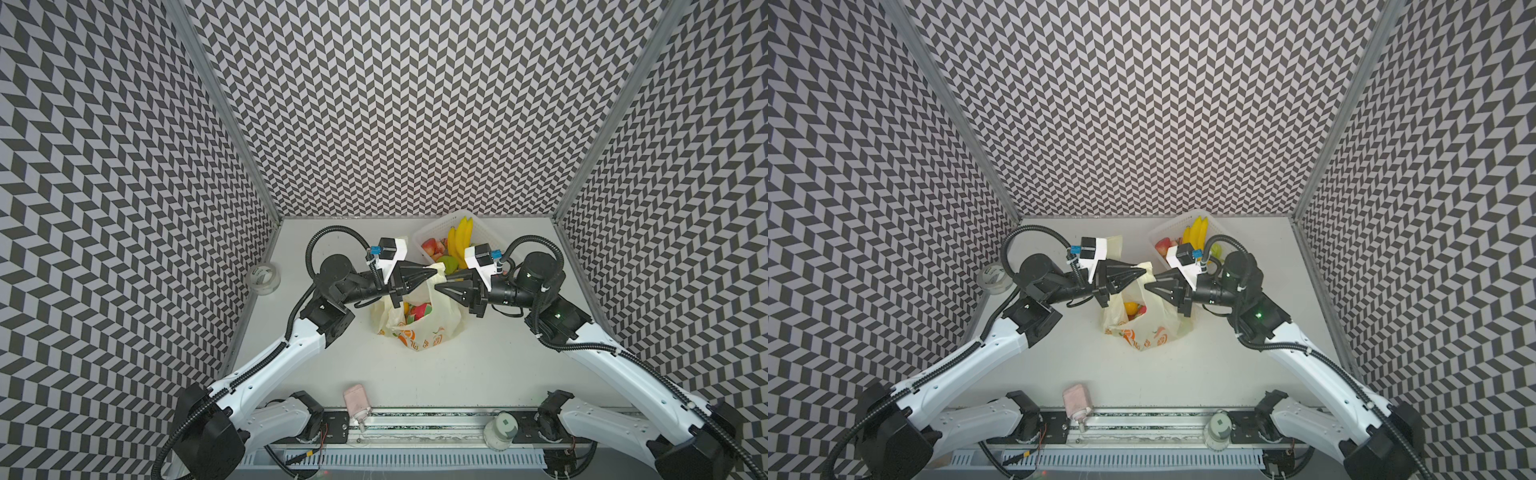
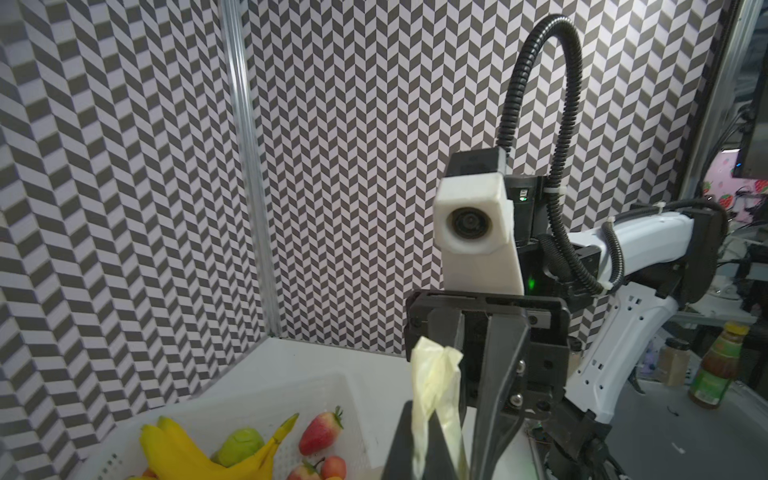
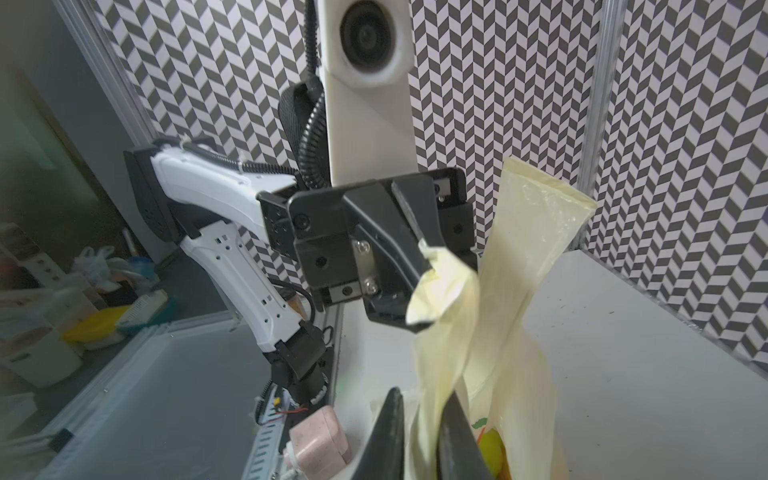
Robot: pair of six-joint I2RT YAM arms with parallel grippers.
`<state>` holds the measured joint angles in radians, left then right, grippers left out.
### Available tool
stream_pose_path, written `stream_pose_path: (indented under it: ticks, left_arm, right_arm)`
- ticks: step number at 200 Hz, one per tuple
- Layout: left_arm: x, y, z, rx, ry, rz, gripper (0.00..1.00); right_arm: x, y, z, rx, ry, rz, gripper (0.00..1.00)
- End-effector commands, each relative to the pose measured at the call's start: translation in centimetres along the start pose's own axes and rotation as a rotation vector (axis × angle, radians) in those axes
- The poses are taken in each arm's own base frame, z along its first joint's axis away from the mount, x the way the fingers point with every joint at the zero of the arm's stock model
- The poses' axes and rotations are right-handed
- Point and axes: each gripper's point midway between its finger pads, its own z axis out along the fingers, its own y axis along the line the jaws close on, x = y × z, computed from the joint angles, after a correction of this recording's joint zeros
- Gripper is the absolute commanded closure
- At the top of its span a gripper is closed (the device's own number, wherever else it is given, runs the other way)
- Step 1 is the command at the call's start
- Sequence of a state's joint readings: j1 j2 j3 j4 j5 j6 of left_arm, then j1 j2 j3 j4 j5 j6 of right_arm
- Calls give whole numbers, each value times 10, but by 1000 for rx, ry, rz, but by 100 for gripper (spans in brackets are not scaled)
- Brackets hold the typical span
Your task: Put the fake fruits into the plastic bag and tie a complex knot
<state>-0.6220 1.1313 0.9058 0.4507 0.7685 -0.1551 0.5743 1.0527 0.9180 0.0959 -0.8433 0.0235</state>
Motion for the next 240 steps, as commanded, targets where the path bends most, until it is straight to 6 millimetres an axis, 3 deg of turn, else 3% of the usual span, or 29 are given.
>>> stream_pose_path:
  ticks: [1,30,52,81,106,125,175,200,240]
  left_arm:
    - [-20,-3,-2,-12,-9,72,100]
    - [-24,-14,1,71,43,105,100]
    - [-24,-17,4,114,66,106,100]
    - [-28,-15,6,121,59,115,100]
    - [-30,-12,5,116,52,116,100]
    - [-30,-10,6,112,50,110,100]
    - [-39,0,4,80,21,91,100]
    - [-41,6,3,66,22,82,100]
    - [-45,13,3,55,12,67,100]
  right_arm:
    - [-8,4,-13,-26,10,-58,66]
    - [-24,9,-32,-66,-15,-150,31]
    - [-35,10,-32,-91,-41,-213,10]
    - [-40,4,-22,-114,-42,-254,0]
    - [-41,10,-8,-175,-44,-271,0]
    - [-37,14,4,-217,-37,-267,7]
    - [-10,9,16,-228,-10,-199,61]
    - [11,5,18,-223,-12,-155,63]
    - [41,1,22,-241,11,-77,77]
